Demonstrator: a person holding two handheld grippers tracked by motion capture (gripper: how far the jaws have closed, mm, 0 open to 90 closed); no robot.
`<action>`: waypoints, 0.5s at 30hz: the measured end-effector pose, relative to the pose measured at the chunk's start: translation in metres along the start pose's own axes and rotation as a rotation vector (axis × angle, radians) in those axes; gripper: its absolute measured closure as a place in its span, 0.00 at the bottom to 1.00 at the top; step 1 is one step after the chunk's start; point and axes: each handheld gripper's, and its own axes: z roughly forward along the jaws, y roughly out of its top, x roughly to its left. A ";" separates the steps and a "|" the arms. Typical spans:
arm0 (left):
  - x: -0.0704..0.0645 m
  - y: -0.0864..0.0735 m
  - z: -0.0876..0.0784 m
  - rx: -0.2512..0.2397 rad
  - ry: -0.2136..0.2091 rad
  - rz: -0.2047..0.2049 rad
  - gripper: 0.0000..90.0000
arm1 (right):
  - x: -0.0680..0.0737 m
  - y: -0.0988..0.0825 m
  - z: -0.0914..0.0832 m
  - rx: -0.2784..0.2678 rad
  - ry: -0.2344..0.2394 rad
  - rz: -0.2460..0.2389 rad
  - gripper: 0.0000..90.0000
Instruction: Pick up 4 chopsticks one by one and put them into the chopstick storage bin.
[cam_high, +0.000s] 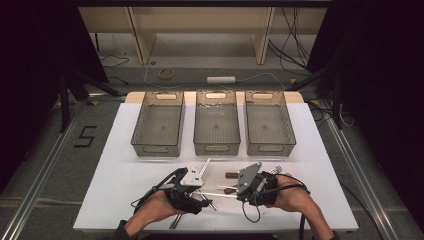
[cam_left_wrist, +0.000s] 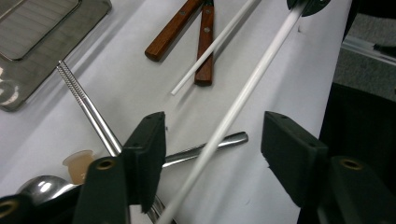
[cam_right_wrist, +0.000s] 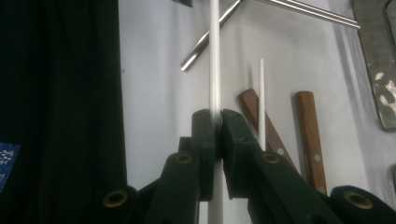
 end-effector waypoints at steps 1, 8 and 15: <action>-0.001 0.000 0.001 0.012 -0.001 0.012 0.50 | 0.002 0.002 0.000 0.002 0.004 -0.007 0.94; -0.006 0.000 0.002 0.055 -0.018 0.075 0.65 | 0.005 0.005 -0.001 0.002 0.016 -0.024 0.94; -0.009 -0.001 0.004 0.071 -0.037 0.112 0.75 | 0.006 0.005 -0.002 0.001 0.029 -0.045 0.94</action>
